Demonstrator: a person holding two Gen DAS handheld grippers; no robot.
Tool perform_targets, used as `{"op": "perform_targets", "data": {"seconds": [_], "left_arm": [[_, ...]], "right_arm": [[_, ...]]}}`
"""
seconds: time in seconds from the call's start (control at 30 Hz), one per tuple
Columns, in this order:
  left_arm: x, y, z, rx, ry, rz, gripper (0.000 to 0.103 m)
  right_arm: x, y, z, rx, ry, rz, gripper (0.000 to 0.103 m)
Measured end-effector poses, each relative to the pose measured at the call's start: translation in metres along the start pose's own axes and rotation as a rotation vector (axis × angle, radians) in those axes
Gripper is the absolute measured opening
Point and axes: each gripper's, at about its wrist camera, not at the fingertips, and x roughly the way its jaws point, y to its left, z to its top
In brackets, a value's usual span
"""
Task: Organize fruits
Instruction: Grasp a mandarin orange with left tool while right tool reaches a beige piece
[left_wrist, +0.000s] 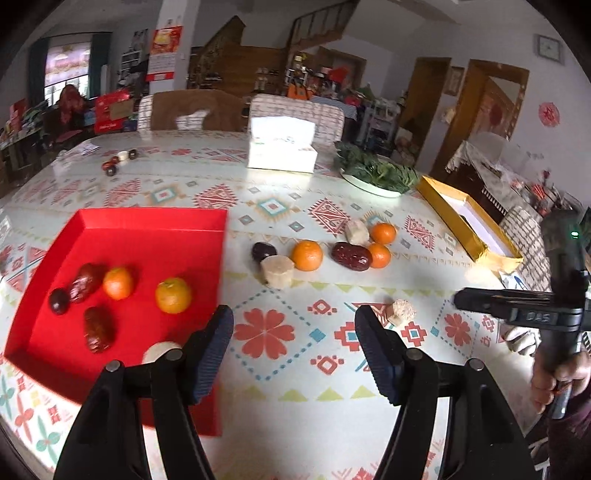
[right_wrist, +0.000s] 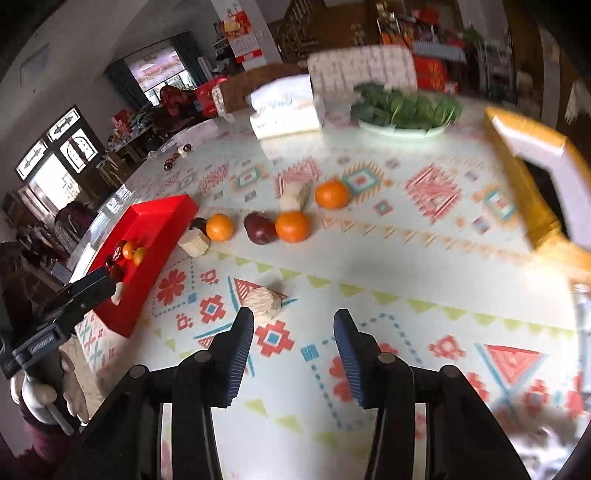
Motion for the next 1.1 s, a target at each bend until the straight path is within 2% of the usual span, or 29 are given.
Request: {"op": "perform_targets", "data": {"seconds": [0.13, 0.33, 0.57, 0.73, 0.87, 0.93, 0.97, 1.1], "left_arm": [[0.022, 0.001, 0.005, -0.001, 0.027, -0.009, 0.067], [0.046, -0.014, 0.026, 0.083, 0.050, 0.015, 0.064], [0.101, -0.031, 0.057, 0.189, 0.117, 0.045, 0.064], [0.136, -0.040, 0.061, 0.275, 0.187, 0.076, 0.064], [0.153, -0.048, 0.054, 0.345, 0.240, 0.107, 0.045], [0.156, -0.052, 0.051, 0.375, 0.236, 0.132, 0.044], [0.156, -0.053, 0.050, 0.385, 0.232, 0.136, 0.037], [0.156, -0.052, 0.050, 0.382, 0.218, 0.138, 0.034]], "right_arm": [[0.031, 0.013, 0.004, -0.042, 0.018, 0.040, 0.050], [0.068, 0.034, 0.004, -0.111, 0.047, 0.000, 0.050], [0.072, 0.037, 0.007, -0.141, 0.017, -0.015, 0.050], [0.069, 0.036, 0.004, -0.162, 0.003, -0.007, 0.050], [0.068, 0.033, 0.003, -0.157, 0.006, 0.033, 0.050], [0.068, 0.032, 0.002, -0.154, 0.013, 0.057, 0.050], [0.068, 0.033, 0.002, -0.155, 0.015, 0.064, 0.051], [0.067, 0.039, -0.002, -0.191, 0.018, 0.060, 0.057]]}}
